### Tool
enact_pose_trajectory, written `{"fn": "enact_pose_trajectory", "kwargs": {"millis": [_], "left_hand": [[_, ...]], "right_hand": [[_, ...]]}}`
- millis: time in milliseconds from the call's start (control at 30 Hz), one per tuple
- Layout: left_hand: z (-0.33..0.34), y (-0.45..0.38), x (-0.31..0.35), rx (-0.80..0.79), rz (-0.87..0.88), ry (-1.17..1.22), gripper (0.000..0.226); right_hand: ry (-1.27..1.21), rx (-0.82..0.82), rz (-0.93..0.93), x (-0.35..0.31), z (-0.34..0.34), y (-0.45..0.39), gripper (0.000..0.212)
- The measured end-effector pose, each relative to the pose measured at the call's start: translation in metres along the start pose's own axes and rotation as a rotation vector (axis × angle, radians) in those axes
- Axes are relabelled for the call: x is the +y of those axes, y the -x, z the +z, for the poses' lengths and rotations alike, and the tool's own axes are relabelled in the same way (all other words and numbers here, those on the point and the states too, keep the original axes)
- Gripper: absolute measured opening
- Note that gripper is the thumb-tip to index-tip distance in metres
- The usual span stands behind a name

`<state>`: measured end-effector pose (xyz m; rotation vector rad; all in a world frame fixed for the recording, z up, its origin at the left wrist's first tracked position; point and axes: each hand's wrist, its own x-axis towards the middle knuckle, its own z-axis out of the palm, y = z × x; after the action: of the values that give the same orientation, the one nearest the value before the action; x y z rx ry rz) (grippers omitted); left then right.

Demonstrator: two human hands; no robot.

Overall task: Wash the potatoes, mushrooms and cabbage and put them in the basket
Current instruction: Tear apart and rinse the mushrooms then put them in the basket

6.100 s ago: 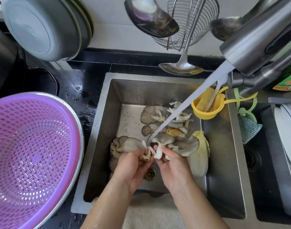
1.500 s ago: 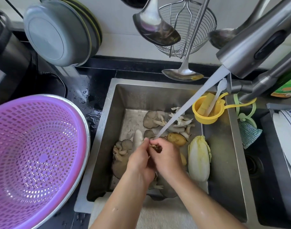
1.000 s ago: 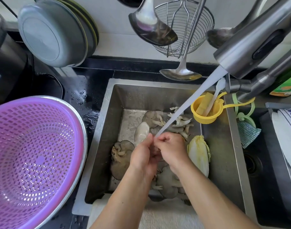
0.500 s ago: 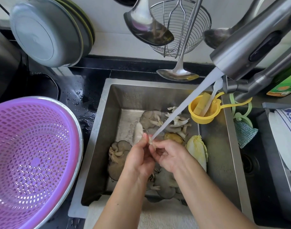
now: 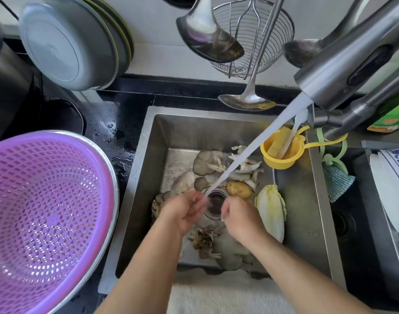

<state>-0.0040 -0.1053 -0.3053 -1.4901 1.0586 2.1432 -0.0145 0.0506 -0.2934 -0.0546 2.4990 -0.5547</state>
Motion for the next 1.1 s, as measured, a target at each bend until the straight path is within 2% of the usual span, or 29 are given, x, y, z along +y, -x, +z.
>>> {"fn": "enact_pose_trajectory", "kwargs": {"millis": [67,133,200,267,300,400,467,600,700,800,867,900,1000,1100], "left_hand": [[-0.006,0.011,0.002,-0.141,-0.067,-0.03,0.025],[-0.015,0.016,0.002,-0.209,-0.099,-0.001,0.028],[-0.023,0.02,0.002,-0.219,-0.089,0.013,0.027],[-0.027,0.018,-0.001,-0.186,-0.019,-0.033,0.022],[-0.028,0.017,-0.002,-0.16,0.029,-0.076,0.019],[-0.031,0.017,-0.001,-0.124,0.155,-0.212,0.012],[-0.034,0.02,-0.002,-0.136,0.186,-0.291,0.01],[-0.044,0.024,-0.005,-0.19,0.105,-0.27,0.007],[-0.05,0.024,-0.008,-0.148,0.038,-0.252,0.018],[-0.054,0.026,-0.01,-0.161,0.016,-0.259,0.02],[-0.057,0.026,-0.01,-0.177,0.028,-0.281,0.019],[-0.058,0.026,-0.011,-0.173,0.038,-0.296,0.021],[-0.06,0.022,-0.016,-0.146,0.083,-0.336,0.031],[-0.054,0.021,-0.02,-0.11,0.138,-0.389,0.031]], "right_hand": [[-0.239,-0.077,0.118,0.019,0.02,-0.009,0.021],[-0.347,-0.124,0.137,0.026,0.038,-0.014,0.017],[-0.476,-0.3,0.144,0.023,0.048,-0.009,0.014],[-0.612,-0.515,0.149,0.02,0.053,-0.001,0.029],[-0.531,-0.516,0.111,0.023,0.055,0.0,0.032],[-0.247,-0.385,0.069,0.039,0.045,-0.003,0.031],[-0.124,-0.4,0.005,0.055,0.036,-0.004,0.027],[0.209,-0.495,-0.176,0.068,0.032,0.001,0.02],[0.418,-0.427,-0.408,0.063,0.045,0.004,0.016],[0.629,-0.354,-0.584,0.056,0.066,0.0,0.033],[0.733,-0.334,-0.64,0.052,0.074,-0.003,0.045],[0.775,-0.33,-0.672,0.052,0.078,-0.005,0.044],[0.839,-0.353,-0.747,0.049,0.087,-0.01,0.025],[0.7,-0.382,-0.602,0.047,0.089,-0.011,0.022]]}}
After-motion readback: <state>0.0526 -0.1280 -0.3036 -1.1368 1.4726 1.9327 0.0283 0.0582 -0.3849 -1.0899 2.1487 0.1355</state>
